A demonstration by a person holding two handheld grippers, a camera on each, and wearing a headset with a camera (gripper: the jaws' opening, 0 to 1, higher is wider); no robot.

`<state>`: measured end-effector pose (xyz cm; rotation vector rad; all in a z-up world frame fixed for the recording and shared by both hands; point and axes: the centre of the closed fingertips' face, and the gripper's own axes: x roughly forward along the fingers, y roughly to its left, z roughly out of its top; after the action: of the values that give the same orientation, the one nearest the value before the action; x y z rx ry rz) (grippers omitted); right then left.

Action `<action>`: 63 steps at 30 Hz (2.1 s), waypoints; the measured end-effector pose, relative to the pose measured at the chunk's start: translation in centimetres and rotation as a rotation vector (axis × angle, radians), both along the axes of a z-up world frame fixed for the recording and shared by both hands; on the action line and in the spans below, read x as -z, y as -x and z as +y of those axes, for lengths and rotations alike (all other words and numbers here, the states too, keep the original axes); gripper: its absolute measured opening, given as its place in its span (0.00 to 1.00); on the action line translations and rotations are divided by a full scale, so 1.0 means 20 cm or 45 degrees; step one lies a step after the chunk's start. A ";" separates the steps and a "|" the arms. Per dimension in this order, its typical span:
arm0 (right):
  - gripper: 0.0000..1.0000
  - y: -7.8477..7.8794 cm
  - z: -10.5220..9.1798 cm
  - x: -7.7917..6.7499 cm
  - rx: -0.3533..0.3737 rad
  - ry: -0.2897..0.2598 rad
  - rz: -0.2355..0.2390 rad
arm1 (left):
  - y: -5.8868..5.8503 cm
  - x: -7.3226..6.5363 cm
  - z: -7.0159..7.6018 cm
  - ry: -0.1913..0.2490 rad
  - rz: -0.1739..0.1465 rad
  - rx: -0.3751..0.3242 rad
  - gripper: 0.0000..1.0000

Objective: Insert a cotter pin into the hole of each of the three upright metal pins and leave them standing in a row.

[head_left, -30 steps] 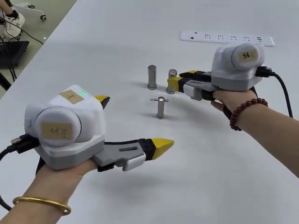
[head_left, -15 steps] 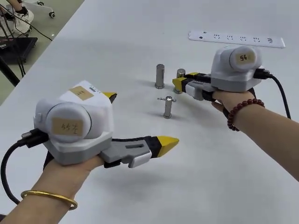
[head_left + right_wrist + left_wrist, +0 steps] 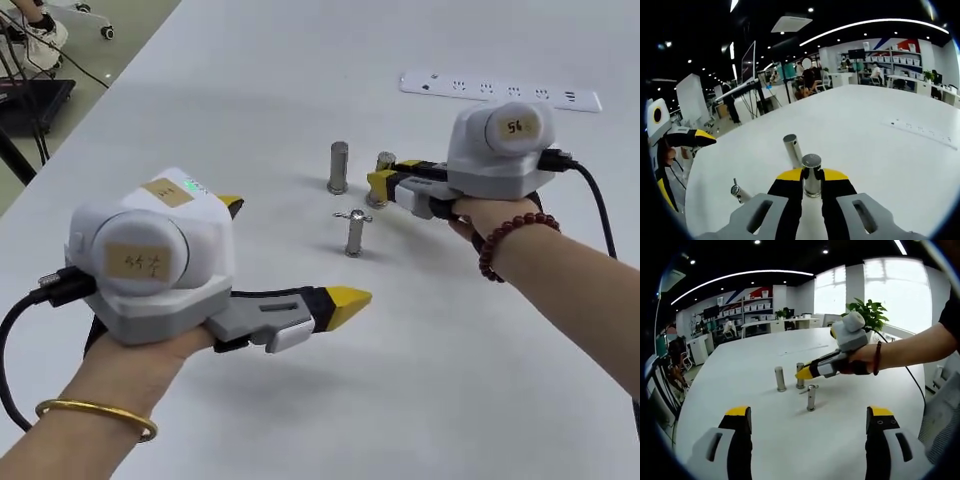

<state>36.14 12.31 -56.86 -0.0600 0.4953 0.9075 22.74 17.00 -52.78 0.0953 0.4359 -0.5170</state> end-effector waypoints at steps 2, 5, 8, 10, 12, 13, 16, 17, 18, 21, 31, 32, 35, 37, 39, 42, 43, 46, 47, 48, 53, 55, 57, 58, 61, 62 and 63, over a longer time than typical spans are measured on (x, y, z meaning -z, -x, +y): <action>0.08 0.01 -0.01 0.00 -0.004 0.016 -0.008 | 0.00 -0.01 0.00 0.001 -0.008 0.002 0.95; 0.08 0.02 -0.04 0.00 -0.005 0.028 -0.010 | 0.00 -0.01 0.00 0.000 -0.014 0.003 0.95; 0.08 0.02 -0.07 0.00 0.001 0.027 -0.009 | -0.01 -0.02 0.00 0.000 -0.022 0.003 0.95; 0.08 0.02 -0.10 0.00 -0.007 0.056 -0.031 | -0.01 -0.02 0.00 -0.001 -0.023 0.005 0.95; 0.08 0.03 -0.12 -0.01 -0.011 0.072 -0.038 | -0.01 -0.02 0.00 -0.004 -0.026 0.008 0.95; 0.08 0.04 -0.13 -0.01 -0.009 0.072 -0.037 | -0.01 -0.02 0.00 -0.007 -0.027 0.011 0.94; 0.08 0.08 -0.17 -0.01 -0.017 0.114 -0.053 | -0.01 -0.04 -0.01 0.007 -0.043 0.007 0.94; 0.08 0.09 -0.18 -0.01 -0.015 0.126 -0.055 | -0.01 -0.04 -0.01 0.012 -0.045 0.008 0.94; 0.08 0.10 -0.20 -0.02 -0.012 0.132 -0.057 | -0.01 -0.04 -0.01 0.012 -0.044 0.008 0.94; 0.08 0.10 -0.24 -0.02 0.004 0.136 -0.062 | -0.01 -0.05 -0.01 0.010 -0.049 0.011 0.94; 0.08 0.24 -0.34 -0.04 0.100 0.175 -0.080 | -0.01 -0.05 -0.01 0.027 -0.047 0.013 0.92; 0.08 0.25 -0.34 -0.04 0.108 0.176 -0.079 | -0.01 -0.05 -0.02 0.034 -0.046 0.014 0.92; 0.08 0.26 -0.37 -0.04 0.157 0.178 -0.074 | 0.00 -0.05 -0.02 0.025 -0.045 0.022 0.92; 0.08 0.28 -0.38 -0.05 0.170 0.187 -0.080 | 0.00 -0.05 -0.03 0.024 -0.047 0.027 0.92; 0.08 0.28 -0.40 -0.05 0.187 0.188 -0.079 | 0.00 -0.05 -0.04 0.031 -0.046 0.034 0.92; 0.08 0.32 -0.41 -0.05 0.212 0.176 -0.073 | 0.00 -0.05 -0.04 0.027 -0.044 0.044 0.92; 0.08 0.33 -0.41 -0.05 0.221 0.172 -0.073 | 0.00 -0.05 -0.05 0.027 -0.041 0.047 0.92; 0.08 0.36 -0.43 -0.05 0.251 0.158 -0.054 | 0.01 -0.05 -0.06 0.026 -0.043 0.056 0.92; 0.08 0.37 -0.43 -0.04 0.258 0.153 -0.044 | 0.01 -0.05 -0.06 0.026 -0.042 0.060 0.92; 0.08 0.39 -0.43 -0.03 0.263 0.149 -0.037 | 0.01 -0.05 -0.06 0.027 -0.040 0.061 0.92; 0.08 0.44 -0.43 -0.02 0.283 0.150 -0.027 | 0.02 -0.05 -0.07 0.028 -0.040 0.069 0.92; 0.08 0.46 -0.42 -0.01 0.281 0.152 -0.030 | 0.02 -0.05 -0.08 0.030 -0.037 0.074 0.92; 0.08 0.47 -0.42 -0.01 0.283 0.152 -0.030 | 0.02 -0.05 -0.08 0.033 -0.039 0.078 0.92; 0.08 0.48 -0.42 0.00 0.282 0.148 -0.027 | 0.02 -0.05 -0.09 0.037 -0.038 0.083 0.92; 0.08 0.50 -0.40 0.01 0.279 0.152 -0.022 | 0.03 -0.05 -0.09 0.042 -0.032 0.082 0.92; 0.08 0.51 -0.40 0.01 0.277 0.154 -0.024 | 0.02 -0.06 -0.08 0.043 -0.036 0.081 0.92; 0.08 0.51 -0.40 0.01 0.276 0.156 -0.025 | 0.02 -0.06 -0.08 0.047 -0.038 0.079 0.92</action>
<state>25.92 4.38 -57.03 -0.1243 0.5277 0.6633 22.29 15.34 -51.58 0.0812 0.3949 -0.5839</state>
